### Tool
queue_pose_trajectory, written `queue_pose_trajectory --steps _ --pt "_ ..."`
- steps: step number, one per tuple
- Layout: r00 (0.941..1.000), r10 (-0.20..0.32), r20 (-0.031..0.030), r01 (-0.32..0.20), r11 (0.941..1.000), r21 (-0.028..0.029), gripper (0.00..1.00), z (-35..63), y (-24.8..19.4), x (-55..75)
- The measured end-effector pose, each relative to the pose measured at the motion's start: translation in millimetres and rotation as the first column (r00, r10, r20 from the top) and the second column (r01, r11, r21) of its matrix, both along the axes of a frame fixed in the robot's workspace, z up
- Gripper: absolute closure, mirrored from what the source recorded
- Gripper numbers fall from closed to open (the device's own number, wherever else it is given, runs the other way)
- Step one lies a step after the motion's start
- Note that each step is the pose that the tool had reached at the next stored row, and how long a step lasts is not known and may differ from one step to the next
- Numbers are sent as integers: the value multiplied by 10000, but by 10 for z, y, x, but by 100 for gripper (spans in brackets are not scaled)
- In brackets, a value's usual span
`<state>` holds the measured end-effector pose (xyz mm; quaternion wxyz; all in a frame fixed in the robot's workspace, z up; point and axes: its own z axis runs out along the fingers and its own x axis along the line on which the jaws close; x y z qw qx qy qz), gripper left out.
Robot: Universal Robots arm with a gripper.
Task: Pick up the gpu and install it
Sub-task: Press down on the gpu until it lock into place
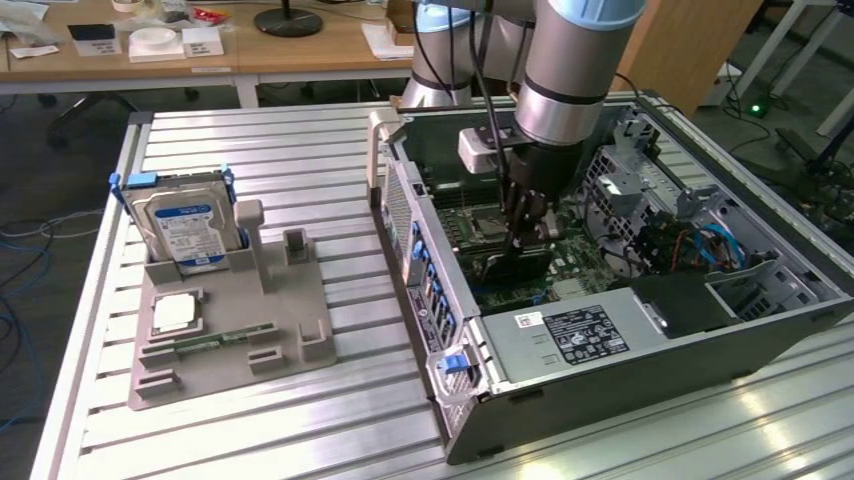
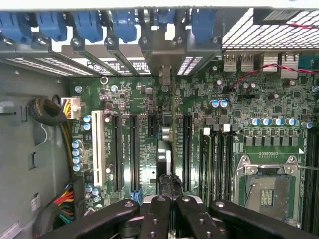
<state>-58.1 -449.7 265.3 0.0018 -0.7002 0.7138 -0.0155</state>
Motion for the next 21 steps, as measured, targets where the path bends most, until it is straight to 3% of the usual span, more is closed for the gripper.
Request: queue_pose_trajectory --steps 3,6,14,21 --pt "10000 0 -1 0 10000 -1 89 89 0 0" --pt "10000 1 1 -1 10000 -1 89 99 0 -13" --pt "10000 4 0 -4 10000 -2 89 92 0 -301" --pt "10000 28 1 -28 10000 -3 89 88 7 -436"
